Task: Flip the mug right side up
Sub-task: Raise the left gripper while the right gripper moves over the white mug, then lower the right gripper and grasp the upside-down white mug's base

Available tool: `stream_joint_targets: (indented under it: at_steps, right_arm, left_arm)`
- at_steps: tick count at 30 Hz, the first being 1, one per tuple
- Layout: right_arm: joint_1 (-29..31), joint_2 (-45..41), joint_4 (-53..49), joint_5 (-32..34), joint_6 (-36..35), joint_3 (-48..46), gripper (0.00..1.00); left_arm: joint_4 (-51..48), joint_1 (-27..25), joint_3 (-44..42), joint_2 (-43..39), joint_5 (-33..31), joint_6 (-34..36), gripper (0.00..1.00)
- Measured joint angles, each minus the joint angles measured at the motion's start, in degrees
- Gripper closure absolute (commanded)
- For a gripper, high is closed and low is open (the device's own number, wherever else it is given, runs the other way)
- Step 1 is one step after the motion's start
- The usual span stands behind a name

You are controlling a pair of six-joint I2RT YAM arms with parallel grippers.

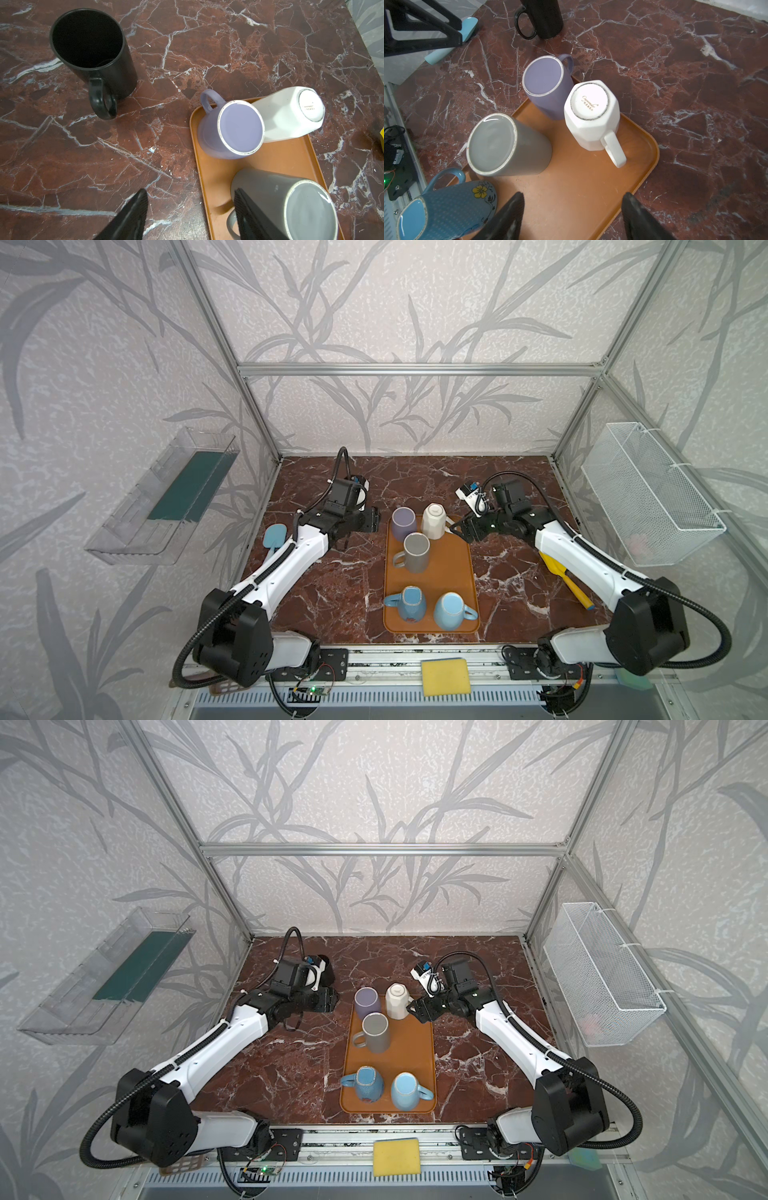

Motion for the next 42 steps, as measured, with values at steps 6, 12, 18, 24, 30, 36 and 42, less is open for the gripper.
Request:
stream_joint_targets:
  at_steps: [6,12,18,24,30,36,42]
  right_arm:
    - [0.0,5.2,-2.5,0.3,-3.9,3.8,0.25]
    - [0.0,11.2,-7.0,1.8,-8.4,9.0,0.25]
    - [0.0,15.5,-11.5,4.0,-12.6,13.4,0.26]
    - [0.0,19.9,-16.0,5.5,-16.0,18.3,0.28]
    - [0.5,25.1,-21.0,7.9,-18.8,23.7,0.3]
    - [1.7,29.7,-25.2,10.6,-21.0,28.7,0.33]
    - [2.8,32.7,-28.0,12.3,-22.6,32.1,0.37]
  left_arm:
    - [0.5,0.0,-0.4,-0.4,-0.3,-0.2,0.31]
    - [1.0,0.0,-0.5,-0.4,-0.5,-0.2,0.32]
    - [1.0,0.0,-0.6,-0.4,-0.6,-0.2,0.31]
    - [1.0,0.0,-0.6,-0.4,-0.6,-0.2,0.31]
    - [1.1,0.0,-0.7,-0.4,-0.6,-0.2,0.31]
    - [1.1,0.0,-0.9,-0.4,-0.6,-0.2,0.31]
    - [1.2,0.0,-1.6,-0.5,-0.6,-0.2,0.31]
